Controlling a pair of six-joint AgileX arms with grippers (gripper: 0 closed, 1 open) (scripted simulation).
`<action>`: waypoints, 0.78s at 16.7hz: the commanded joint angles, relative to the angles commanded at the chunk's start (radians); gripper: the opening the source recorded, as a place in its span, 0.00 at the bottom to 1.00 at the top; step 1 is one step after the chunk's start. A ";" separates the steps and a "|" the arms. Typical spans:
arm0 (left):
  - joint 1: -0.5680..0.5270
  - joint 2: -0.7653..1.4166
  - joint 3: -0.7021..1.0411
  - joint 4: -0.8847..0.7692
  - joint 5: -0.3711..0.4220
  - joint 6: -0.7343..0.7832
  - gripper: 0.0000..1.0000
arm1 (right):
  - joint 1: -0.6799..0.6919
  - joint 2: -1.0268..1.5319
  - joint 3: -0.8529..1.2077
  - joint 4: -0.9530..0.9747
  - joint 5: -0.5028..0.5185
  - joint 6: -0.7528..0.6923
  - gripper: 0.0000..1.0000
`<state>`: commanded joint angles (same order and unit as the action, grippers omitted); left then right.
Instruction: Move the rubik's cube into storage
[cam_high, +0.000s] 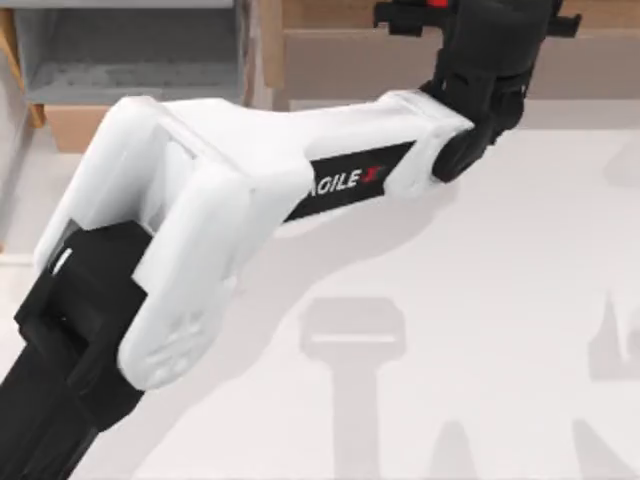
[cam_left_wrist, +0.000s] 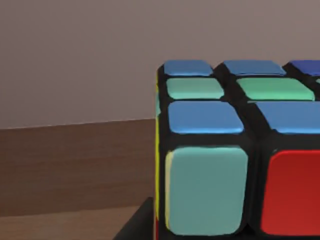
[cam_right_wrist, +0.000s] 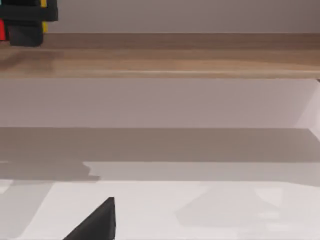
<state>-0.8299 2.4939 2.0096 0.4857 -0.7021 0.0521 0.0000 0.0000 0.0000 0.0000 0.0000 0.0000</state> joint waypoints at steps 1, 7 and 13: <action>-0.012 -0.006 0.022 -0.037 0.023 0.015 0.00 | 0.000 0.000 0.000 0.000 0.000 0.000 1.00; -0.127 -0.073 0.142 -0.366 0.218 0.146 0.00 | 0.000 0.000 0.000 0.000 0.000 0.000 1.00; -0.212 -0.128 0.243 -0.835 0.431 0.290 0.00 | 0.000 0.000 0.000 0.000 0.000 0.000 1.00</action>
<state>-1.0423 2.3657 2.2523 -0.3490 -0.2709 0.3417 0.0000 0.0000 0.0000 0.0000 0.0000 0.0000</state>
